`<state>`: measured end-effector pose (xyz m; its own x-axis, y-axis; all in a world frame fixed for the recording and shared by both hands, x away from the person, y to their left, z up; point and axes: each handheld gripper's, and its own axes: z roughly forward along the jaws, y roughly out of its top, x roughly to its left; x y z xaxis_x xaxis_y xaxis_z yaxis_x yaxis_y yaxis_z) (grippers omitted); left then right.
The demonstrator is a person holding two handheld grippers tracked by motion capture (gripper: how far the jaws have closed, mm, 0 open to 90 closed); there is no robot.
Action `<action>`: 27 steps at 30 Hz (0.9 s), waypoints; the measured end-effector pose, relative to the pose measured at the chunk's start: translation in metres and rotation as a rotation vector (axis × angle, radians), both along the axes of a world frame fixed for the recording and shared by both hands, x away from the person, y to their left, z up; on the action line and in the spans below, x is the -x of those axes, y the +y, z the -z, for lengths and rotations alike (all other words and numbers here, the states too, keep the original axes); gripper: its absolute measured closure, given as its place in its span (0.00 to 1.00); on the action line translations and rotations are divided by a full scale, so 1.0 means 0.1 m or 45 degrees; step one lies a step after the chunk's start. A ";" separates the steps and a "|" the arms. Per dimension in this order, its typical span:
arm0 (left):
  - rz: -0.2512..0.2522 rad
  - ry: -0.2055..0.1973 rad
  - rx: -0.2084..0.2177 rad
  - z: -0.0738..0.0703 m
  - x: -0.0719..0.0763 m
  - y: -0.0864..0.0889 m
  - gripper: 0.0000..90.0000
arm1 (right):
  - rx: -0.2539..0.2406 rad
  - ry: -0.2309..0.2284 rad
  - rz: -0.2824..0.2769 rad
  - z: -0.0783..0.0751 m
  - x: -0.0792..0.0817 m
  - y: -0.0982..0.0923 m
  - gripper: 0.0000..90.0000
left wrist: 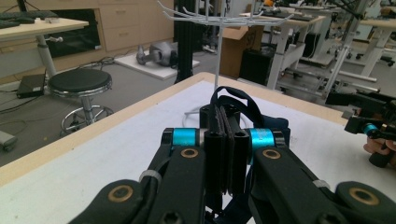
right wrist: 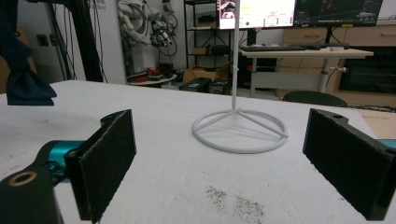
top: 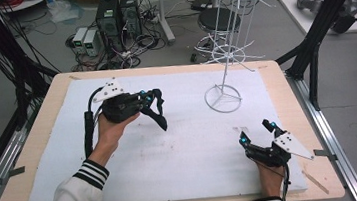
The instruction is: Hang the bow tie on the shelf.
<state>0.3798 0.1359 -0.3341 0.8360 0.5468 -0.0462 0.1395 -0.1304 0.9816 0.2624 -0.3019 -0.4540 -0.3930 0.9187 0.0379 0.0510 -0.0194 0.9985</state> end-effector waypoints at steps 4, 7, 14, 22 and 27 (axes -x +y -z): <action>0.016 0.000 -0.003 -0.01 -0.05 -0.08 0.98 | 0.001 -0.001 -0.002 0.00 0.00 0.00 0.10; 0.017 -0.002 0.000 -0.01 -0.10 -0.14 0.98 | -0.001 -0.001 -0.002 0.00 0.00 0.00 0.10; 0.042 -0.009 0.014 -0.03 -0.22 -0.25 0.98 | -0.009 -0.002 0.001 0.00 0.00 0.00 0.10; 0.059 -0.011 0.047 -0.08 -0.33 -0.38 0.98 | -0.014 0.002 0.001 0.00 0.01 0.00 0.10; 0.070 -0.011 0.076 -0.09 -0.40 -0.47 0.98 | -0.014 0.001 0.000 0.00 0.01 0.00 0.10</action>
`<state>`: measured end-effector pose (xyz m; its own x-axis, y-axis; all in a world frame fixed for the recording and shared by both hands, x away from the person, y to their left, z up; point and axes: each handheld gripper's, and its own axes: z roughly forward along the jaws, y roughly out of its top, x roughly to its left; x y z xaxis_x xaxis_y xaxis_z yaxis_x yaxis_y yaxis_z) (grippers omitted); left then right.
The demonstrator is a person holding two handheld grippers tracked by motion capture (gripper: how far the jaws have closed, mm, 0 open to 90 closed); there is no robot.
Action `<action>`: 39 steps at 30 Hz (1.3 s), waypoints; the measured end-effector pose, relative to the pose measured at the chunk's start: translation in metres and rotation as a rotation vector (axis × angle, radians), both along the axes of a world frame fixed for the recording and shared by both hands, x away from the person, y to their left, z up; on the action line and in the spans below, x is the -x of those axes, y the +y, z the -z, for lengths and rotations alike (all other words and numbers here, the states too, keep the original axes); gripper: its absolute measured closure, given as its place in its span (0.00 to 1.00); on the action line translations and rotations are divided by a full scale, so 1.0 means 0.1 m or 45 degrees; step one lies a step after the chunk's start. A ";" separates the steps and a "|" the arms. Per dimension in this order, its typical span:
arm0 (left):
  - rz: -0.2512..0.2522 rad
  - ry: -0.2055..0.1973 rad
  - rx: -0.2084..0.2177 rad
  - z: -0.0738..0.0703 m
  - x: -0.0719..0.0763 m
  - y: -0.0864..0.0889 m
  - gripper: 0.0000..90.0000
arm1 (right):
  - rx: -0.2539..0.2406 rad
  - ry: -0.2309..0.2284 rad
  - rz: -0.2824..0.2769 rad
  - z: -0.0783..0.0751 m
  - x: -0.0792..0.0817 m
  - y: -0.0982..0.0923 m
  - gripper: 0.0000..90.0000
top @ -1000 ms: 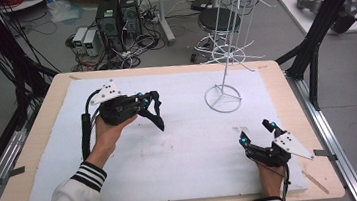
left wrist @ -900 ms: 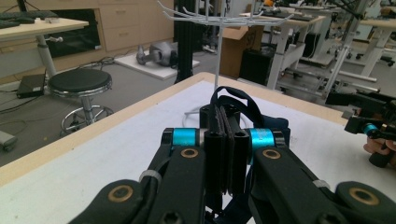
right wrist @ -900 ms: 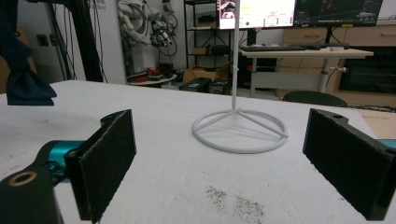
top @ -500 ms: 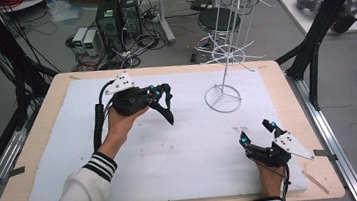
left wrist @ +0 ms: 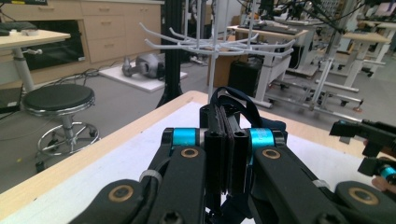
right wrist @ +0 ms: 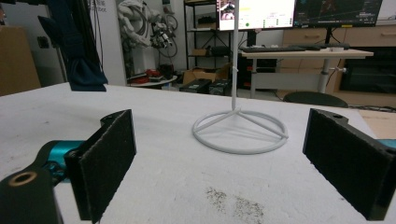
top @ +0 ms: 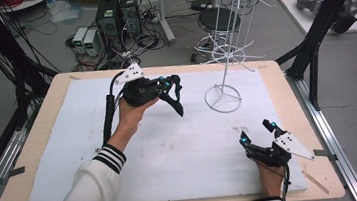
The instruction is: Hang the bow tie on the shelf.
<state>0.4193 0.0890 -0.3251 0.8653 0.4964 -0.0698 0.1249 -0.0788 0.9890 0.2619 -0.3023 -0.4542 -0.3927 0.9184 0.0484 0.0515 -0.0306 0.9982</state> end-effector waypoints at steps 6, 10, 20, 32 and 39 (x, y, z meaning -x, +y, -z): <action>-0.005 0.013 0.047 -0.03 -0.07 -0.08 0.98 | -0.007 0.002 0.001 0.00 0.00 0.00 0.10; 0.002 0.000 0.054 -0.09 -0.09 -0.15 0.98 | -0.004 0.004 0.000 0.00 0.00 0.00 0.10; -0.001 -0.037 0.049 -0.25 -0.13 -0.31 0.98 | -0.008 -0.002 0.002 0.00 0.00 -0.01 0.10; -0.025 -0.029 0.054 -0.35 -0.25 -0.39 0.98 | -0.012 -0.002 0.004 0.00 -0.01 -0.01 0.10; -0.021 -0.033 0.062 -0.42 -0.33 -0.49 0.98 | -0.012 0.000 0.005 0.00 0.00 -0.01 0.10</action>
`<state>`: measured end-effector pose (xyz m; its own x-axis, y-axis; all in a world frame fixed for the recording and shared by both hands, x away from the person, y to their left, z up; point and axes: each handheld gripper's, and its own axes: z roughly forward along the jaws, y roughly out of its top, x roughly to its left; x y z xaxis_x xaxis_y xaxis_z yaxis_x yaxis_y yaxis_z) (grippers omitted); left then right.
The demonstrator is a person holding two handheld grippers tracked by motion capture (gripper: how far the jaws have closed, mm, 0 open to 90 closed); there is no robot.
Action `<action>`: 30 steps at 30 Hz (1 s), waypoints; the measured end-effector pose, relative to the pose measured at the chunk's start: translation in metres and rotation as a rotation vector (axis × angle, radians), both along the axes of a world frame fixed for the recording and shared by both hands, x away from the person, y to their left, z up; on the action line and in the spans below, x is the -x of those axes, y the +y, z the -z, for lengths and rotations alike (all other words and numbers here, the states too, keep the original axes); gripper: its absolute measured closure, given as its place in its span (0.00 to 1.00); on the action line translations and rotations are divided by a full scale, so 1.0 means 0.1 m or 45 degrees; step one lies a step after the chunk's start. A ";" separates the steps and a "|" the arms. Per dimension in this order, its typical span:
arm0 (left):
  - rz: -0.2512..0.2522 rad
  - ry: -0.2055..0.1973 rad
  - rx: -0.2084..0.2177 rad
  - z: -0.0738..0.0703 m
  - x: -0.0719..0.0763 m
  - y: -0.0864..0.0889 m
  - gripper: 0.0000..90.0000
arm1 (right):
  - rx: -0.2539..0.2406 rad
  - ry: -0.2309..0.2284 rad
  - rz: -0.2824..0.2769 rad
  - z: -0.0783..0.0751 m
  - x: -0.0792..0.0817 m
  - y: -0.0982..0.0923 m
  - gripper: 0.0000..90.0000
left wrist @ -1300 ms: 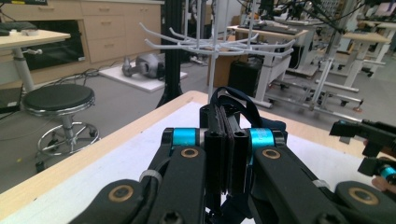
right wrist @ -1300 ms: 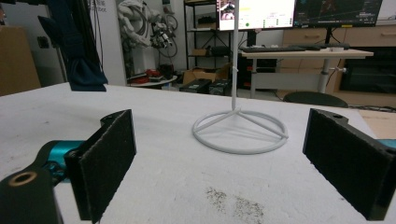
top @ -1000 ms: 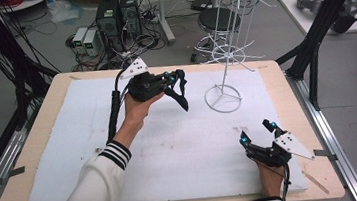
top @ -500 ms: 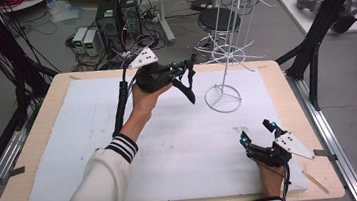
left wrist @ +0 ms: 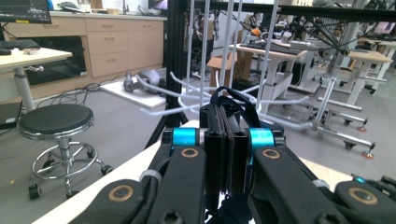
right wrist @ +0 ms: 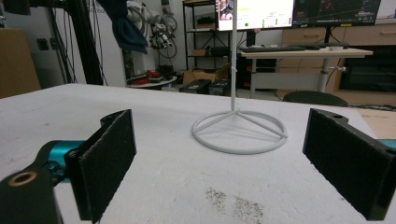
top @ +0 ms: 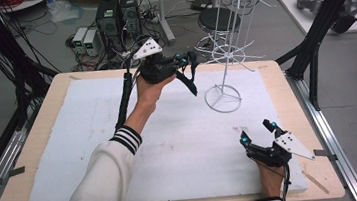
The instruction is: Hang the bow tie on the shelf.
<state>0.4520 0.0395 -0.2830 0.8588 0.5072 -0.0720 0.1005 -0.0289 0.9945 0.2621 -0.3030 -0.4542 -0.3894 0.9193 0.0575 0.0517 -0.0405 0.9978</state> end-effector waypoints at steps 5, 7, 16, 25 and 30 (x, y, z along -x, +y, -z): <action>-0.004 -0.015 0.002 -0.03 -0.04 -0.08 0.98 | 0.003 -0.004 -0.001 0.00 0.00 0.00 0.10; -0.016 -0.006 -0.007 -0.02 -0.07 -0.09 0.98 | 0.002 -0.002 -0.002 0.00 0.00 0.00 0.10; -0.019 0.009 0.013 0.01 -0.12 -0.12 0.98 | 0.000 -0.003 -0.002 0.00 0.00 -0.01 0.10; -0.017 0.012 0.014 0.03 -0.16 -0.20 0.98 | 0.000 -0.004 -0.002 0.00 0.00 0.00 0.10; -0.018 -0.006 0.004 0.02 -0.17 -0.26 0.98 | -0.002 -0.006 -0.004 0.00 0.00 0.00 0.10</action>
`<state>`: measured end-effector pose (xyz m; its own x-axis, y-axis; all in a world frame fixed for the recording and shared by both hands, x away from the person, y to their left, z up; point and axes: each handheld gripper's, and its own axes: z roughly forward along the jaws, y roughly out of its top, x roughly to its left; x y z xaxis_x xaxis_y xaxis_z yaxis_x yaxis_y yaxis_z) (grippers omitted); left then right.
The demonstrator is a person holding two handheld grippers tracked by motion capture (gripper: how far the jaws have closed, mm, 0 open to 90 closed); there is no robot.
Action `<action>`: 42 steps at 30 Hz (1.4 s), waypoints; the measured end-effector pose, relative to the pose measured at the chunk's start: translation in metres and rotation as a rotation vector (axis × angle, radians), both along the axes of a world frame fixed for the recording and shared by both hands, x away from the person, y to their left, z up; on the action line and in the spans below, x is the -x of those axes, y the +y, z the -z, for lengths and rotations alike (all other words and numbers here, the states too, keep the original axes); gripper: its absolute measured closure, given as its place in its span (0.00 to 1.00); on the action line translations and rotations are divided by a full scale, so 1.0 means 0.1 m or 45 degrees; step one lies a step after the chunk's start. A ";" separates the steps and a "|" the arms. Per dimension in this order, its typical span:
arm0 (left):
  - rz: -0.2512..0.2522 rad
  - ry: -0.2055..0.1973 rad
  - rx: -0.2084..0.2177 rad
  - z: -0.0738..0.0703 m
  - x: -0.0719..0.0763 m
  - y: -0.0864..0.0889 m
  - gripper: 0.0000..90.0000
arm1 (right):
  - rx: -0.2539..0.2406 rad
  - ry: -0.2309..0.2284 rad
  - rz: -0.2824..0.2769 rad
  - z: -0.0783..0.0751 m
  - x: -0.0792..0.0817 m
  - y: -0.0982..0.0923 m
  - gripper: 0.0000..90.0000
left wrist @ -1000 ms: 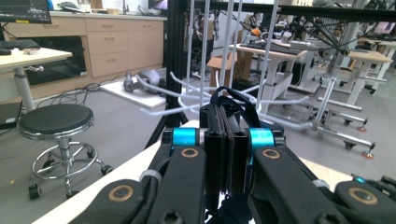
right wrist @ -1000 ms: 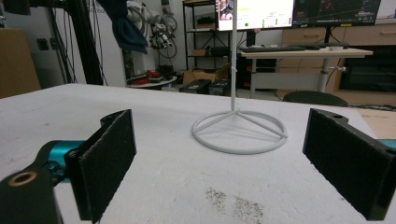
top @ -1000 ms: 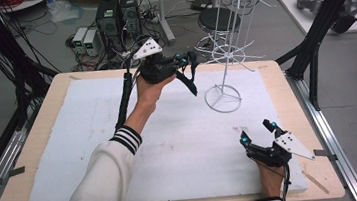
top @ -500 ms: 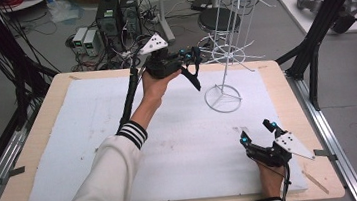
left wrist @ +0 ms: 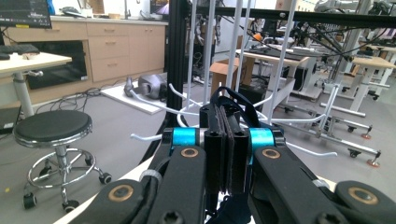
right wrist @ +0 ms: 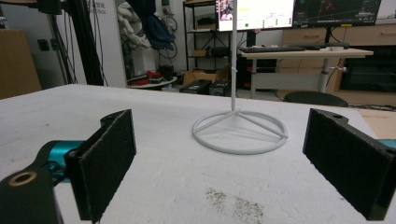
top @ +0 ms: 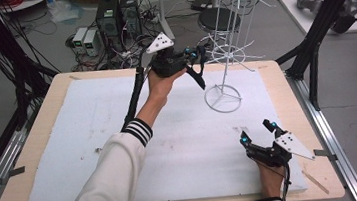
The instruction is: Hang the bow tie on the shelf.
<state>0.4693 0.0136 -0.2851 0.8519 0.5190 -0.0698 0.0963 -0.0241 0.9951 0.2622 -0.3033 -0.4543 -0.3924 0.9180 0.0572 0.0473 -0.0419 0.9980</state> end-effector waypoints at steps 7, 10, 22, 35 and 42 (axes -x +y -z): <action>-0.012 0.011 0.021 0.01 -0.04 -0.05 0.98 | -0.006 0.005 0.001 0.00 0.00 0.00 0.10; -0.018 0.012 0.021 0.02 -0.06 -0.07 0.98 | -0.012 0.008 0.001 0.00 0.00 0.00 0.10; -0.022 0.030 0.005 0.06 -0.08 -0.12 0.98 | -0.015 0.009 0.007 0.00 0.00 0.00 0.10; -0.013 0.049 -0.014 0.06 -0.07 -0.17 0.98 | -0.010 0.004 0.007 0.00 0.00 -0.01 0.10; -0.003 0.050 -0.029 0.06 -0.05 -0.19 0.95 | -0.009 0.004 0.008 0.00 0.00 -0.01 0.10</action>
